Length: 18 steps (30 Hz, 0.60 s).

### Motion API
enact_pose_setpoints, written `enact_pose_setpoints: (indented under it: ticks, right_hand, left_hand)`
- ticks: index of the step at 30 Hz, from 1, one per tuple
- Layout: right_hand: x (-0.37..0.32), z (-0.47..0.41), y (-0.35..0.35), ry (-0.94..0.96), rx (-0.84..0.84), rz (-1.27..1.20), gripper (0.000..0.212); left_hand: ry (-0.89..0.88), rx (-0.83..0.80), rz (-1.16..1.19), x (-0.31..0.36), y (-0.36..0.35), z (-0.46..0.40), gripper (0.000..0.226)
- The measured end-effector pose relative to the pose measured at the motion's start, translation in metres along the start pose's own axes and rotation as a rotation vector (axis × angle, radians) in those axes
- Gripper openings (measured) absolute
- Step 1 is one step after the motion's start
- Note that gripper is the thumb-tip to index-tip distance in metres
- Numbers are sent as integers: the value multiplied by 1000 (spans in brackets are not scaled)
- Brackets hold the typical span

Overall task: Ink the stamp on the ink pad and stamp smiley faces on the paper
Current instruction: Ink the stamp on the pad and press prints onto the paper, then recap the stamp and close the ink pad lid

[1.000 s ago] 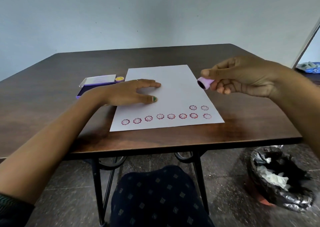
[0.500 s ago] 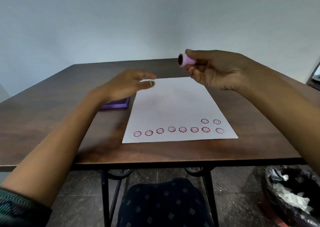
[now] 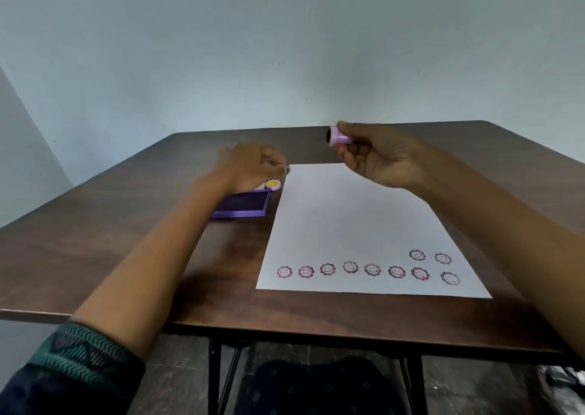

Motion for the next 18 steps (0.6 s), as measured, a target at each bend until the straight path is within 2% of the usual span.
enact_pose_setpoints:
  ticks: [8, 18]
  right_hand:
    - [3, -1, 0, -10, 27, -18, 10]
    - [1, -1, 5, -17, 35, -23, 7]
  left_hand:
    - [22, 10, -297, -12, -8, -1, 30]
    - [49, 12, -330, -13, -10, 2, 29]
Point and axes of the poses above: each hand's wrist, its own z-axis away from the middle knuckle, its own y-axis out of the back of the hand, x = y × z, the point moved 2 cm from there along -z, towards the middle knuckle, and after that the axes turned 7 degrees about z, right-handed, at the moved point
